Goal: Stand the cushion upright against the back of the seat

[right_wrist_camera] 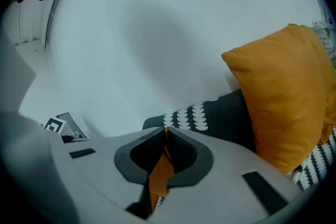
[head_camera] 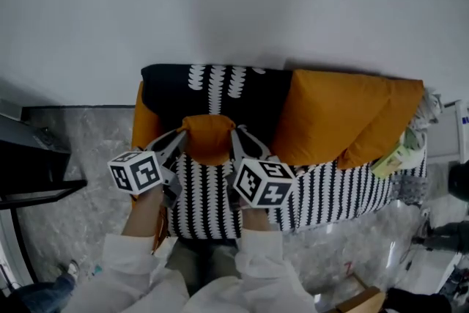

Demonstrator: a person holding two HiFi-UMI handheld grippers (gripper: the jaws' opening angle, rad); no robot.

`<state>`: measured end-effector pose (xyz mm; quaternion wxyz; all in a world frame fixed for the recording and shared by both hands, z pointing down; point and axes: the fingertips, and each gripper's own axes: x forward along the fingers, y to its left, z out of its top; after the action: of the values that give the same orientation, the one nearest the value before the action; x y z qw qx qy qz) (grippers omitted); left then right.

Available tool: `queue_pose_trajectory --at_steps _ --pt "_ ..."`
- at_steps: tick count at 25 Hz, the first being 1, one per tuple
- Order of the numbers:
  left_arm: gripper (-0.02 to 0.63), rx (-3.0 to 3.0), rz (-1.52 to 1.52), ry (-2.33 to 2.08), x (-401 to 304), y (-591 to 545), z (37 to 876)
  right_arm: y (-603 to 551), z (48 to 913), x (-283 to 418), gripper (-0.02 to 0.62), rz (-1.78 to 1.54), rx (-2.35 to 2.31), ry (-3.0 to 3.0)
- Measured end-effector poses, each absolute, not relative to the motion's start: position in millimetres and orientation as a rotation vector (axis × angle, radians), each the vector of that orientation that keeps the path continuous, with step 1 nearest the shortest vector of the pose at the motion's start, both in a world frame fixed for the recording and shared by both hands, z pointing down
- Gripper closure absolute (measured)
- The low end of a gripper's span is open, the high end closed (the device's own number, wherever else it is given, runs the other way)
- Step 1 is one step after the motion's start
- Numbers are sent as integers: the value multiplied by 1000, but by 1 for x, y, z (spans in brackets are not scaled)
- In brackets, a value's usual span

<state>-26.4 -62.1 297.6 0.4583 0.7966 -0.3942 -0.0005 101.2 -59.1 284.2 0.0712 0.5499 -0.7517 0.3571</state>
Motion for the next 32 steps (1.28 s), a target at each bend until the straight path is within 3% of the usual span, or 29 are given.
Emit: queue_pose_trajectory --at_steps 32 --pt "535 2003 -13 -1079 -29 -169 335 -163 332 100 568 931 1640 -2241"
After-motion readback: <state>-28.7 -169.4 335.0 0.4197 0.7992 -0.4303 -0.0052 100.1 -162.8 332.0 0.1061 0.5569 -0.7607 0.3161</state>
